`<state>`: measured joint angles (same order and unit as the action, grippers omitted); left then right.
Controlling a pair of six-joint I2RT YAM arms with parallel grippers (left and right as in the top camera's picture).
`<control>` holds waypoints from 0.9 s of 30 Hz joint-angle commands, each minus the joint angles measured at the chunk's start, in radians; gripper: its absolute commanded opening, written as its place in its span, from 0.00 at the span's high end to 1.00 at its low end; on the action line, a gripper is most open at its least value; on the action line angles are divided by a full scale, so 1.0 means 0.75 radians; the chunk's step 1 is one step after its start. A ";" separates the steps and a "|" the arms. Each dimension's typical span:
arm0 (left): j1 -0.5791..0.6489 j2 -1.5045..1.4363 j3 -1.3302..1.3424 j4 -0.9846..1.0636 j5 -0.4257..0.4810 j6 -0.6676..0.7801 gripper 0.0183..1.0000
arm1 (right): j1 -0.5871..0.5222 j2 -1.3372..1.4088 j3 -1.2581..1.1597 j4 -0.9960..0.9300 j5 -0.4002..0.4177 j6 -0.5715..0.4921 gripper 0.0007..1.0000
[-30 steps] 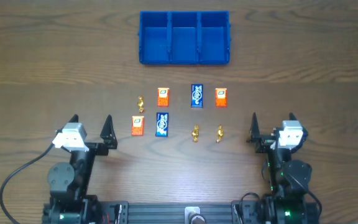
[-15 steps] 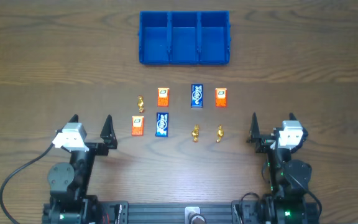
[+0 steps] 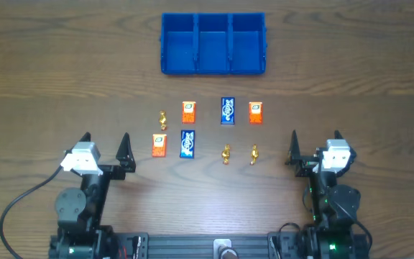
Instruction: Sort Candies Into Trays
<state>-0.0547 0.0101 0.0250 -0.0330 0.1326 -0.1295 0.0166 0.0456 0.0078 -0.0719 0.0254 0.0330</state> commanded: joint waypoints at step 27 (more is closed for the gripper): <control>-0.017 0.144 0.193 -0.143 0.232 0.230 0.00 | -0.005 -0.010 0.000 -0.013 -0.007 -0.006 0.00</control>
<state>-0.0628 0.0277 0.0662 -0.1089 0.1986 -0.0437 0.0166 0.0452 0.0078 -0.0719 0.0254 0.0330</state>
